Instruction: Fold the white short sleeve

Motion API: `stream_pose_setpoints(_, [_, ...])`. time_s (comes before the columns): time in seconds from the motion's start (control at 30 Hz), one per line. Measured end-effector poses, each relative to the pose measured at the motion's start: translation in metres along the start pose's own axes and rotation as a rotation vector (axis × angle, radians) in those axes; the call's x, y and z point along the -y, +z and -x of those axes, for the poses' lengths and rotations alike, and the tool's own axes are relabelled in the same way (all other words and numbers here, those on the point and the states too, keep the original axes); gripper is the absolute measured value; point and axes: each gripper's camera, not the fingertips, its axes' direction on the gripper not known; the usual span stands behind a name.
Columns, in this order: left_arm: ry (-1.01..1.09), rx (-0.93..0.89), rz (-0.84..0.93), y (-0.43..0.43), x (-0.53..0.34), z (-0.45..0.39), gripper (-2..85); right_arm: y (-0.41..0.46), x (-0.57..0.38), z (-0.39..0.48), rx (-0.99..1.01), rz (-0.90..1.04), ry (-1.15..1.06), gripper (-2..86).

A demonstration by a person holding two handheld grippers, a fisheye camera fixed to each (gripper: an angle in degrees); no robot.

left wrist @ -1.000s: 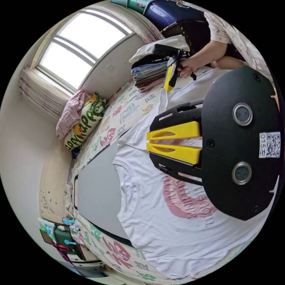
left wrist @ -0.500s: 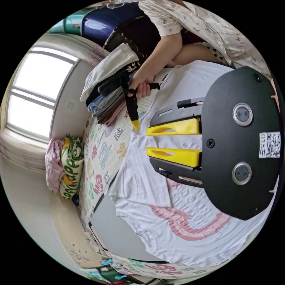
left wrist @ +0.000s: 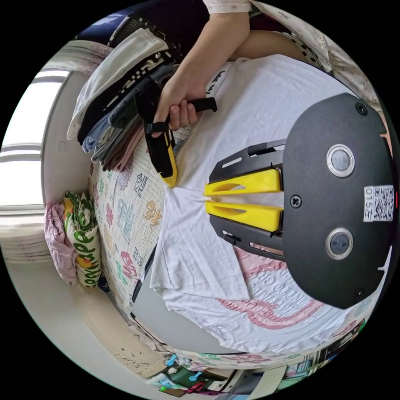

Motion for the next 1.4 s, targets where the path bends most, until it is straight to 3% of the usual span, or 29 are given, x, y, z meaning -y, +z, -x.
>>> stream_pose_setpoints(0.33, [-0.035,-0.033,0.011,-0.006,-0.013,0.008,1.4,0.041,-0.057,0.020,-0.195,-0.021,-0.102,0.0])
stream_pose_setpoints(0.53, [-0.065,-0.078,0.009,-0.006,-0.033,0.023,1.1,-0.043,-0.158,0.082,-0.310,-0.168,-0.179,0.0])
stream_pose_setpoints(0.63, [-0.149,-0.162,0.017,-0.012,-0.051,0.046,0.4,-0.129,-0.254,0.126,-0.209,-0.360,-0.106,-0.2])
stream_pose_setpoints(0.73, [-0.227,-0.109,-0.155,-0.067,-0.097,0.050,-0.2,-0.207,-0.368,0.172,-0.087,-0.577,0.100,-0.4])
stream_pose_setpoints(0.83, [-0.259,-0.095,-0.291,-0.131,-0.176,0.041,-0.7,-0.256,-0.472,0.247,0.079,-0.737,-0.042,-0.5])
stream_pose_setpoints(0.93, [-0.270,-0.065,-0.337,-0.175,-0.262,0.034,-0.8,-0.281,-0.531,0.308,0.197,-0.752,-0.226,-0.5])
stream_pose_setpoints(1.07, [-0.272,-0.094,-0.263,-0.196,-0.330,0.027,-0.8,-0.301,-0.599,0.336,0.380,-0.760,-0.305,-0.5])
stream_pose_setpoints(1.4, [-0.342,-0.138,-0.261,-0.187,-0.393,0.020,-0.7,-0.326,-0.695,0.343,0.493,-0.835,-0.440,-0.5])
